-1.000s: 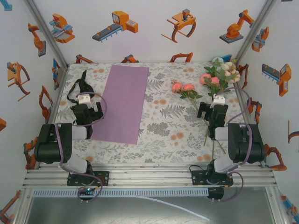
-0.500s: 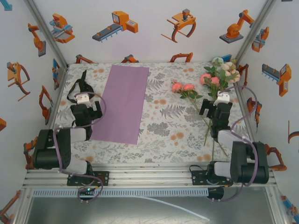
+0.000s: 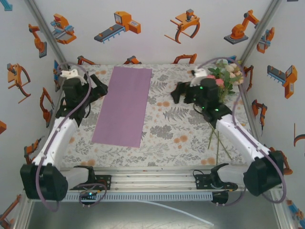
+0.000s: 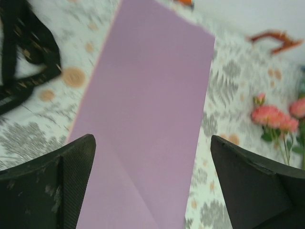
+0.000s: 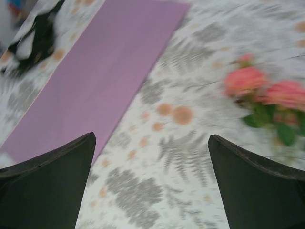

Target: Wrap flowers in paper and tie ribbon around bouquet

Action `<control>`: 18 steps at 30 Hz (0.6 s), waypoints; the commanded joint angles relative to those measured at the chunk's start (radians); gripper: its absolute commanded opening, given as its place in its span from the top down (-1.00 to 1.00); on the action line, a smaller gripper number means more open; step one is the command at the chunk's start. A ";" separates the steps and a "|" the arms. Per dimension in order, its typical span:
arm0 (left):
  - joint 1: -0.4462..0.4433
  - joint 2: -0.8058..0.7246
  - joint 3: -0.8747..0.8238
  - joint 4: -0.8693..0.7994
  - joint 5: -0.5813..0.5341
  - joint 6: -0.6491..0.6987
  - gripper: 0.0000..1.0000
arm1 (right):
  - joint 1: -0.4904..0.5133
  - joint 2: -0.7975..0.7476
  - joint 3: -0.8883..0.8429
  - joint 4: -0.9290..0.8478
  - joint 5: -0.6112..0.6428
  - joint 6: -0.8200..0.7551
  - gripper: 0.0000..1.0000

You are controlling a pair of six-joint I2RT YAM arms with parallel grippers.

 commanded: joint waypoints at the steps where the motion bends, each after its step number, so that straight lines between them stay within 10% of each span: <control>1: -0.005 0.121 0.059 -0.240 0.100 0.051 -0.92 | 0.150 0.125 0.074 -0.118 0.018 0.045 -0.80; 12: 0.077 0.513 0.261 -0.250 0.005 0.244 -0.58 | 0.427 0.524 0.242 -0.012 0.275 0.166 -0.54; 18: 0.077 0.680 0.379 -0.221 0.034 0.271 -0.45 | 0.442 0.657 0.285 0.006 0.319 0.116 -0.03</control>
